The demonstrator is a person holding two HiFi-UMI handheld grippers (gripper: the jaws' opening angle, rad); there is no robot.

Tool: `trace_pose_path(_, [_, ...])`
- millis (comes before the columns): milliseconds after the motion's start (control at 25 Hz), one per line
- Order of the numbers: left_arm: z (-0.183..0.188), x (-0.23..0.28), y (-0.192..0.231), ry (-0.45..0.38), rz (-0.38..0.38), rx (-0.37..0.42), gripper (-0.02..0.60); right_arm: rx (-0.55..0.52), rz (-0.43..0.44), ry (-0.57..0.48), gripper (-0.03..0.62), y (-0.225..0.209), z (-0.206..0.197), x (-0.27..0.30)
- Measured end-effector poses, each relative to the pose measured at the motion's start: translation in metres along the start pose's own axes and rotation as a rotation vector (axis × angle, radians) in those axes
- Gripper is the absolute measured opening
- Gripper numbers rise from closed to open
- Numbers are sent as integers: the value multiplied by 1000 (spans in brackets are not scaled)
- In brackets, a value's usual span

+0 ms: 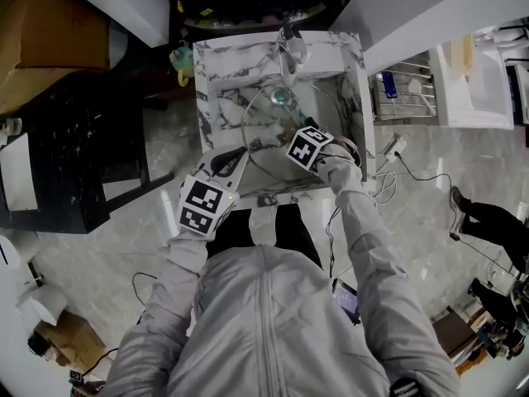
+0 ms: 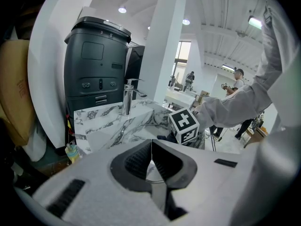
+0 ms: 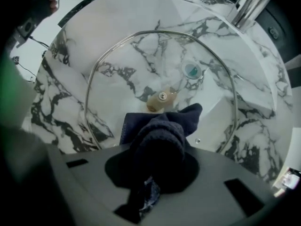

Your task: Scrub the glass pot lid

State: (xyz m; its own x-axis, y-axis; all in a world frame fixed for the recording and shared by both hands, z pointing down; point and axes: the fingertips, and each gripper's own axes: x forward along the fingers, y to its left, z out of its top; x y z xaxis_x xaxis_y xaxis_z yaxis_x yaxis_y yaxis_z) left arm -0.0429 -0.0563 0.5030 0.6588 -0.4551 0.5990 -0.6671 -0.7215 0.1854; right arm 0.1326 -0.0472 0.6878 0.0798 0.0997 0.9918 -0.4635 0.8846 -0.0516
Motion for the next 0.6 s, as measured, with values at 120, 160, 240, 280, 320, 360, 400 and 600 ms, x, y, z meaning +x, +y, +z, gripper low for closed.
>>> trace_pose_path(120, [0, -2, -1, -4, 1, -4, 27, -23, 40, -10, 67, 17, 7, 2])
trace_pose_path(160, [-1, -2, -1, -4, 1, -6, 28, -35, 45, -10, 67, 21, 9, 2])
trace_pose_path(240, [-4, -3, 0, -3, 2, -12, 28, -51, 59, -18, 67, 27, 14, 1])
trace_pose_path(280, [-5, -4, 0, -1, 2, -15, 28, -55, 69, -27, 67, 31, 17, 1])
trace_pose_path(320, [-7, -5, 0, 1, 3, -19, 27, -59, 79, -37, 67, 34, 21, 0])
trace_pose_path(360, [-8, -5, 1, 2, 3, -22, 27, -61, 85, -47, 67, 36, 25, -1])
trace_pose_path(400, [-9, -5, 1, 3, 4, -25, 26, -66, 87, -54, 67, 39, 28, -1])
trace_pose_path(600, [-12, -7, 4, 3, 11, -31, 28, -89, 104, -75, 67, 50, 45, -2])
